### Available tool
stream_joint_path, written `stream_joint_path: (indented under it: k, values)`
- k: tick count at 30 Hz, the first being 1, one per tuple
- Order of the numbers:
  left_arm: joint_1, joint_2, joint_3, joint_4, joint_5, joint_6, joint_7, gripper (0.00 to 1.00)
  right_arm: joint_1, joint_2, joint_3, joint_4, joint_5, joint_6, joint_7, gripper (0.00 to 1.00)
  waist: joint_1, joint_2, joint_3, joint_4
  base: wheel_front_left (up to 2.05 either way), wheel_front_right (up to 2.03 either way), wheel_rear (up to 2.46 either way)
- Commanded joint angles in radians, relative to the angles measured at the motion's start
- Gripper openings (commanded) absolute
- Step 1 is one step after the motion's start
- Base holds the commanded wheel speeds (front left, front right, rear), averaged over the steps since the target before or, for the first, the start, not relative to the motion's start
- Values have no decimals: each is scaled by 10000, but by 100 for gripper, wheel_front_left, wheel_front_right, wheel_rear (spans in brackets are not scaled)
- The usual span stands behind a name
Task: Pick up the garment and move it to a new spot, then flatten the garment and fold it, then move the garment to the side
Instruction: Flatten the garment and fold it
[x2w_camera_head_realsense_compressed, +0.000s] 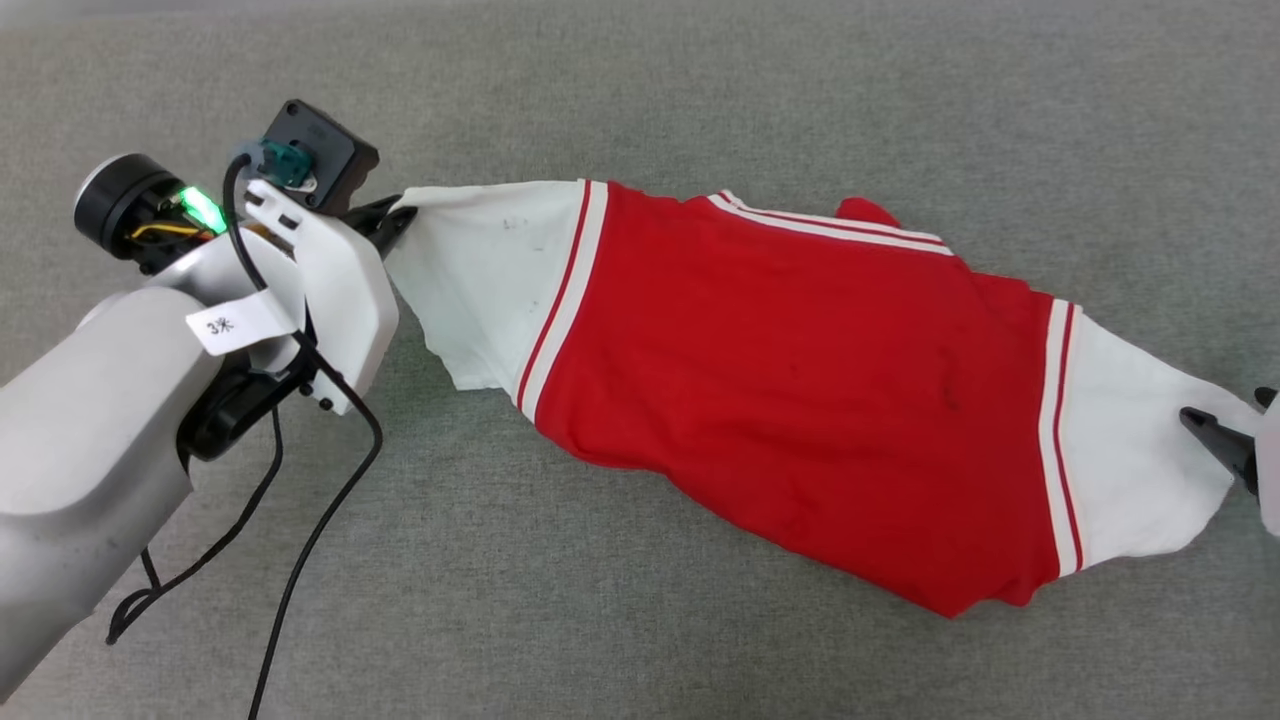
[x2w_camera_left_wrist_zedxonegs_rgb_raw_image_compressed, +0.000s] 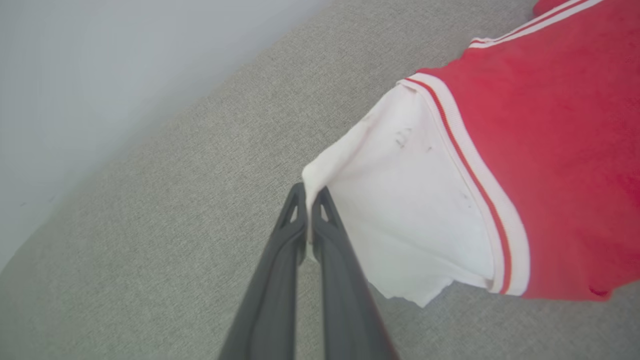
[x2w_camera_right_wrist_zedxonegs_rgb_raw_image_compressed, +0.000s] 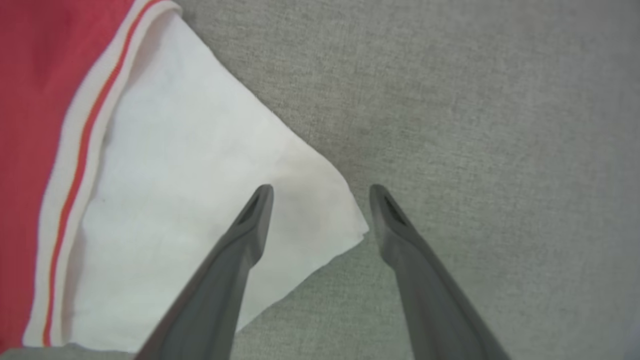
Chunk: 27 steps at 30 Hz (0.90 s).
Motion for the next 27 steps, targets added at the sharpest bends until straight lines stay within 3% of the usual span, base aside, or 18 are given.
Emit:
stream_joint_path:
  k: [1,12,13,14,27]
  values:
    - [-122,-35,27,-63,89,34,-44,0,-192,142,75,263,45,-14,-173,100,0,0,225,132,0,0,0]
    - [-202,-203,-43,-10,85,-25,-170,0,239,585,1478,1453,604,44,-615,100,0,0,517,247,0,0,0]
    - [-183,-203,-52,28,78,-38,-167,0,245,541,1570,1472,643,47,-674,19,0,0,492,228,0,0,0]
    - [-157,-200,-58,60,58,-56,-181,0,192,497,1605,1474,707,47,-758,0,0,0,463,203,0,0,0]
    - [-1,-166,113,114,126,43,-1022,0,-976,-646,1019,836,355,-16,-3003,0,0,0,-623,-39,0,0,0]
